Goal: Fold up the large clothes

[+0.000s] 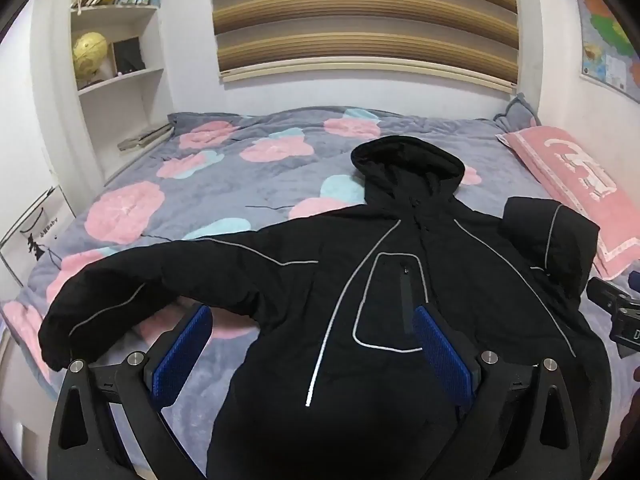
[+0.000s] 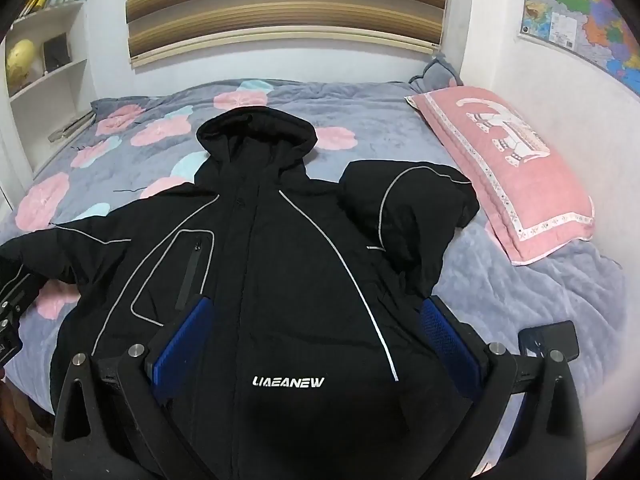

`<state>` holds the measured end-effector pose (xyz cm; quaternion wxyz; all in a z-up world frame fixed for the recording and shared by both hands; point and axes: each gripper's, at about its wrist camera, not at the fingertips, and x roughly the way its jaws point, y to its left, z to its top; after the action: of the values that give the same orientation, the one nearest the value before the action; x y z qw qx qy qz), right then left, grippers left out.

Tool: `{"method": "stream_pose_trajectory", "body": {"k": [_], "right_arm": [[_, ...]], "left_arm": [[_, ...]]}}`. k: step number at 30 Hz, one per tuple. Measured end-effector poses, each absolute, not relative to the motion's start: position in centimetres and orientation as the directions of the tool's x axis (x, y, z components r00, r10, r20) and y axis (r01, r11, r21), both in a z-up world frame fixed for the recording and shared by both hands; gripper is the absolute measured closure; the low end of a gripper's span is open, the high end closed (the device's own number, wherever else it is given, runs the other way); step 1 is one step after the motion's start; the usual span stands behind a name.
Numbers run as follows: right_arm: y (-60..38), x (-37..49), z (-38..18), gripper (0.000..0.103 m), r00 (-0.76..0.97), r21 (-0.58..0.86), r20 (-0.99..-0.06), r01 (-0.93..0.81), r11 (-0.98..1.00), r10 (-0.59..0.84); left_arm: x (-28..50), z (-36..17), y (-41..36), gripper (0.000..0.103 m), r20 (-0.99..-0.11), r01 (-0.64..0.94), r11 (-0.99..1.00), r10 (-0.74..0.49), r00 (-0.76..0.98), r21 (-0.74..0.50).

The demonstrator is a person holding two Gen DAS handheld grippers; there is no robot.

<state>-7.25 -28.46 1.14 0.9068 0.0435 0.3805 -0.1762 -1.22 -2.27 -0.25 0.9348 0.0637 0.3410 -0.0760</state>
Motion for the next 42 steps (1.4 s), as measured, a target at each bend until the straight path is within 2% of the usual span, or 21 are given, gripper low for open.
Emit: {"method": "stream_pose_trajectory", "body": {"k": [23, 30, 34, 42], "right_arm": [[-30.4, -9.7, 2.4, 0.000, 0.629, -0.065, -0.690, 0.439, 0.896, -0.358], [-30.0, -9.7, 2.4, 0.000, 0.629, -0.082, -0.689, 0.427, 0.900, -0.361], [-29.7, -9.6, 2.1, 0.000, 0.626, -0.082, -0.695, 0.420, 0.904, -0.354], [-29.4, -9.3, 1.9, 0.000, 0.622, -0.085, -0.700, 0.413, 0.907, -0.349]], "left_arm": [[-2.5, 0.4, -3.9, 0.003, -0.645, 0.218, 0.974, -0.128, 0.753, 0.061], [-2.7, 0.4, -4.2, 0.003, -0.650, 0.220, 0.974, -0.134, 0.748, 0.053], [-2.5, 0.5, -3.6, 0.003, -0.656, 0.225, 0.974, -0.169, 0.736, 0.000], [-2.6, -0.1, -3.9, 0.003, -0.663, 0.222, 0.975, -0.157, 0.732, 0.014]]}}
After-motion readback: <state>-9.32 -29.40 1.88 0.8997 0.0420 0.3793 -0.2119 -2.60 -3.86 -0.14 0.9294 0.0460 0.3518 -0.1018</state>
